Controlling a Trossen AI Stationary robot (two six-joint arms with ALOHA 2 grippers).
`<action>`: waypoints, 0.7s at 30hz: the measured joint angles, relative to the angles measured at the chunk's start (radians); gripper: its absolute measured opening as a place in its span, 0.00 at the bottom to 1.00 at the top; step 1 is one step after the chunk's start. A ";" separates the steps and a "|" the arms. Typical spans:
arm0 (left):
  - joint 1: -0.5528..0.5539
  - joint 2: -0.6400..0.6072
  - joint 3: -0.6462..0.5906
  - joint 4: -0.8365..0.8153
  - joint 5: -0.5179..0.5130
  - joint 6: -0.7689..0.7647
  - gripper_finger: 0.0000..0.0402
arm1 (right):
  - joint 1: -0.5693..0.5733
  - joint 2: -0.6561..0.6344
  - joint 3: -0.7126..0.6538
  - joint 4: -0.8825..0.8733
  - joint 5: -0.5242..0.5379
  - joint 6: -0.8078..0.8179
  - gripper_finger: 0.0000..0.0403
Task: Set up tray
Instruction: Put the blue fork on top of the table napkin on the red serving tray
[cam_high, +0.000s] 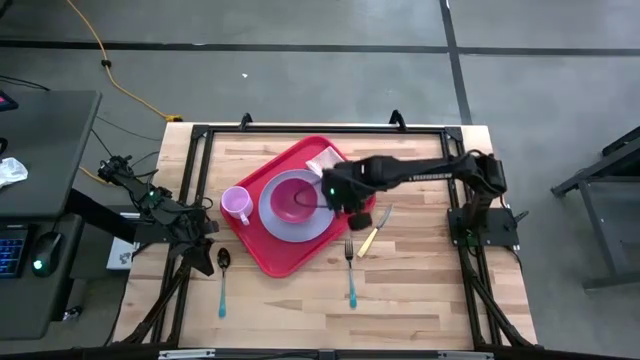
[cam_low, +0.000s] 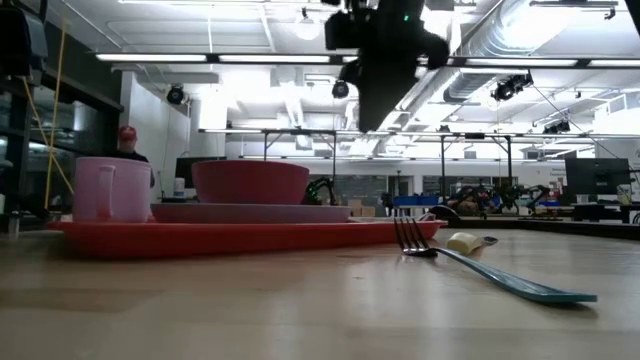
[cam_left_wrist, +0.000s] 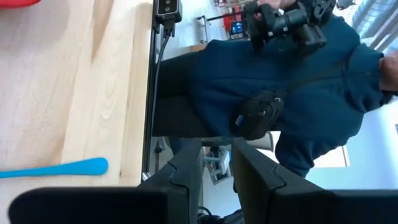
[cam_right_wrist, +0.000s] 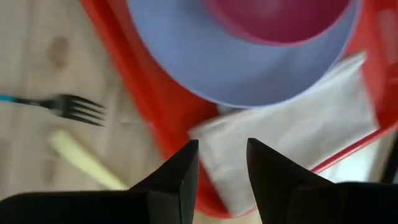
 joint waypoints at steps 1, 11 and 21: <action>0.000 0.000 0.000 0.000 0.000 0.000 0.29 | 0.017 0.000 0.000 -0.011 -0.001 0.042 0.28; 0.000 0.000 0.000 0.000 0.028 0.029 0.29 | 0.161 0.000 0.000 -0.047 -0.080 0.481 0.28; 0.000 0.000 0.000 -0.001 0.134 0.050 0.29 | 0.251 0.002 0.000 0.078 -0.201 0.870 0.28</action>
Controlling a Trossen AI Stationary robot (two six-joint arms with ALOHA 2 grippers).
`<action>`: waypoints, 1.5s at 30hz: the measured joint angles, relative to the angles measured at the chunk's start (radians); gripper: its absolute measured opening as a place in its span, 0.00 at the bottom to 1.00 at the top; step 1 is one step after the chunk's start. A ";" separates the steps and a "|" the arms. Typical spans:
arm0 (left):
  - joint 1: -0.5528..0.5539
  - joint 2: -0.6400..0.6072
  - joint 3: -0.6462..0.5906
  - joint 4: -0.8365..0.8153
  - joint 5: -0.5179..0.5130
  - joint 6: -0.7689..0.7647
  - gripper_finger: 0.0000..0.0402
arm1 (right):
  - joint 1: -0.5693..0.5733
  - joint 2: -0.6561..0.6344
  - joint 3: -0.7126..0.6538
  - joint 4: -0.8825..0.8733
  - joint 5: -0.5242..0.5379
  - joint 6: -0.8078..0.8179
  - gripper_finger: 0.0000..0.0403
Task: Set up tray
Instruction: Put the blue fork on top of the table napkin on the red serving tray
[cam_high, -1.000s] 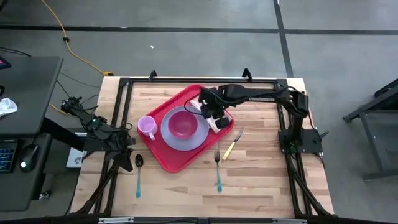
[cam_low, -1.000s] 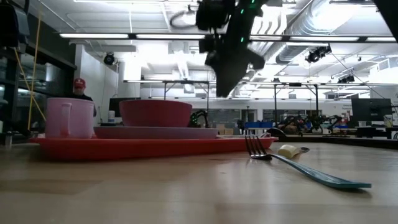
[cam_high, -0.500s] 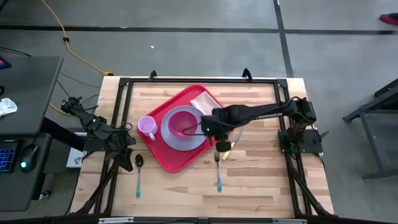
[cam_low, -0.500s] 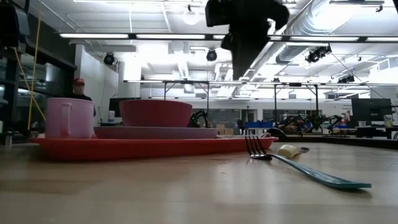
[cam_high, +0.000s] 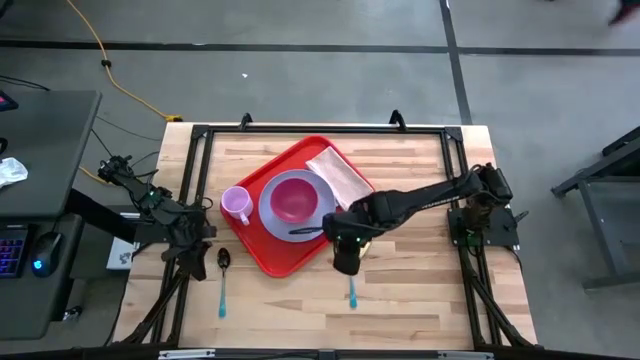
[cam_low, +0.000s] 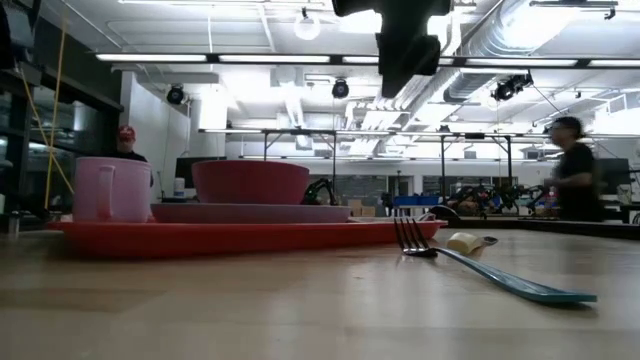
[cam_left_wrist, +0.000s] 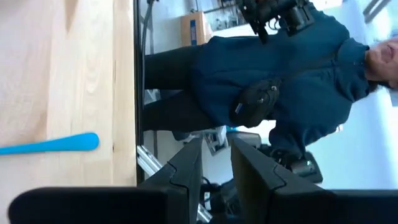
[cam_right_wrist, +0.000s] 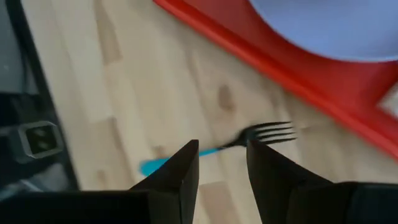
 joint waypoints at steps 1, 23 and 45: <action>0.000 0.000 0.000 0.000 0.006 0.009 0.29 | 0.008 0.001 0.000 0.008 -0.003 0.037 0.28; 0.000 0.000 0.000 0.001 -0.044 0.504 0.29 | 0.127 0.113 0.000 0.040 0.111 0.591 0.28; 0.000 0.000 0.000 -0.065 -0.316 0.948 0.29 | 0.134 0.207 0.000 0.049 0.050 0.884 0.28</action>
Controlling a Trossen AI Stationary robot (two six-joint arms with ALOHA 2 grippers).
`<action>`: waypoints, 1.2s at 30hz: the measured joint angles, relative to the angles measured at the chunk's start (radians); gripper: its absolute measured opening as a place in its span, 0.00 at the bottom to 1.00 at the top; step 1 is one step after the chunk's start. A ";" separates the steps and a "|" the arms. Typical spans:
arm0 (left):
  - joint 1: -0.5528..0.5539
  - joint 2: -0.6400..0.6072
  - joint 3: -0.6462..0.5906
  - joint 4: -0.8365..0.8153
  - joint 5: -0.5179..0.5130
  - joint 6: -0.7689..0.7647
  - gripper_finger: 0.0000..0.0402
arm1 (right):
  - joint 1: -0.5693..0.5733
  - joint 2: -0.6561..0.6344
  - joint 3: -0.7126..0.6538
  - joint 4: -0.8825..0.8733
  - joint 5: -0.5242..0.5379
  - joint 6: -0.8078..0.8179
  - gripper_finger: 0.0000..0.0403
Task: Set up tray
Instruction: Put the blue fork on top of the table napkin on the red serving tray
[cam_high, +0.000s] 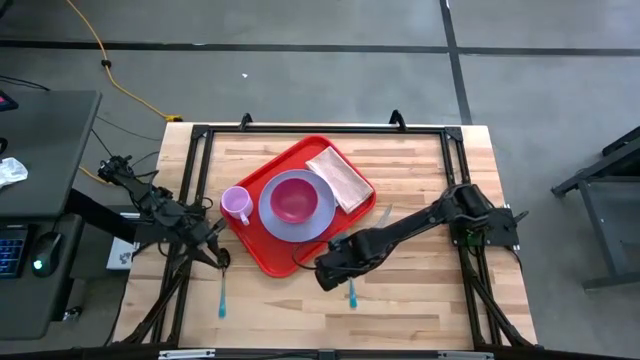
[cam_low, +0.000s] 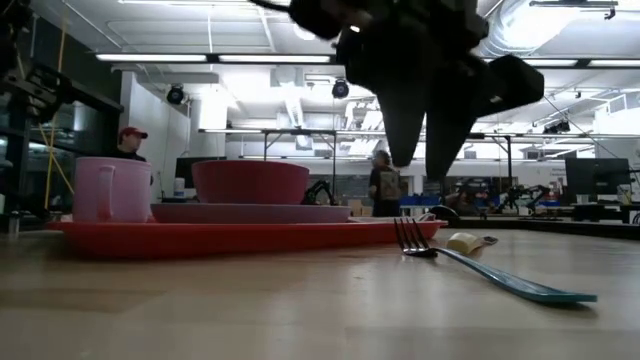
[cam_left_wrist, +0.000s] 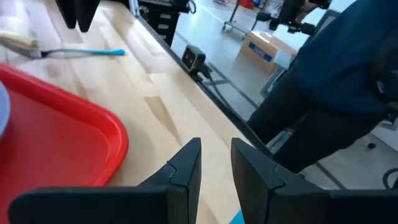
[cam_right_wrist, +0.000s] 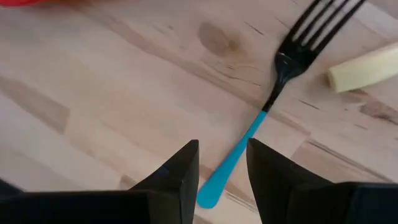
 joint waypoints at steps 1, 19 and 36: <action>0.000 0.000 0.000 -0.008 -0.004 0.000 0.29 | 0.000 0.005 0.000 -0.005 0.003 0.014 0.28; 0.000 0.000 0.000 -0.039 -0.130 -0.027 0.29 | -0.001 0.063 0.000 -0.058 0.024 0.073 0.28; 0.000 0.000 0.000 -0.042 -0.116 -0.033 0.29 | -0.010 0.147 0.002 -0.054 0.003 0.057 0.28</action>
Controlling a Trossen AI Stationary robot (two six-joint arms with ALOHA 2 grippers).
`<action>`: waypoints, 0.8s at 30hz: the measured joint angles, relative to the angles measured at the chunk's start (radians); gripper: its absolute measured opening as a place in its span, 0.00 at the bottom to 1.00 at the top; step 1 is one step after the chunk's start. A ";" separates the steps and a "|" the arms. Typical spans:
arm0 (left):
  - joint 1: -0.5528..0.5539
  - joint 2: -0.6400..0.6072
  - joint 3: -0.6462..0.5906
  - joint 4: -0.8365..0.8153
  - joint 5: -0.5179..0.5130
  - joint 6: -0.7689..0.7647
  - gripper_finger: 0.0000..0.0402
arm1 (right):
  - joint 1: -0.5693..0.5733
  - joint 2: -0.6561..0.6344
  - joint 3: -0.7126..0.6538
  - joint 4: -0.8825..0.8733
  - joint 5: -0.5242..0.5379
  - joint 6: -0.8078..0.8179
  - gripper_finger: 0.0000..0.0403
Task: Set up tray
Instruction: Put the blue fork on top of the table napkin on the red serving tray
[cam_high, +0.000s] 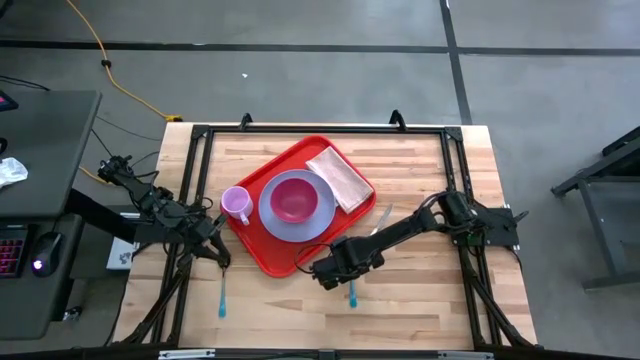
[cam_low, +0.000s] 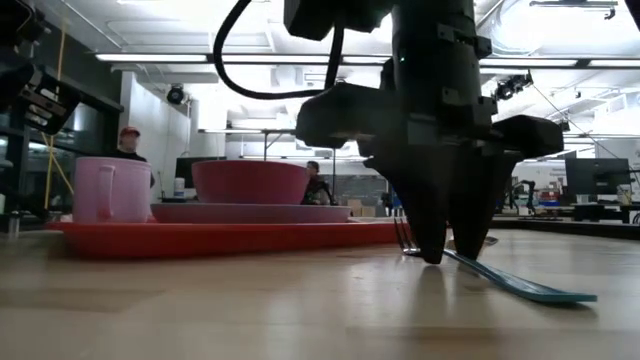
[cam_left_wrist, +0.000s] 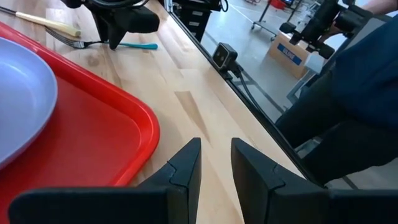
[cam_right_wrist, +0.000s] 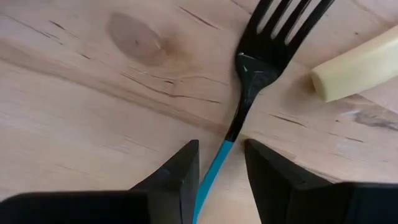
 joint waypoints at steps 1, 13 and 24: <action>0.000 0.000 0.000 -0.001 0.000 0.000 0.29 | 0.000 0.000 0.000 -0.001 0.006 0.000 0.27; 0.000 0.000 0.000 -0.006 0.003 -0.001 0.29 | 0.001 0.002 -0.002 -0.018 0.036 -0.031 0.01; 0.000 0.000 0.000 -0.006 0.003 -0.002 0.29 | 0.001 0.003 -0.002 -0.028 0.037 -0.043 0.00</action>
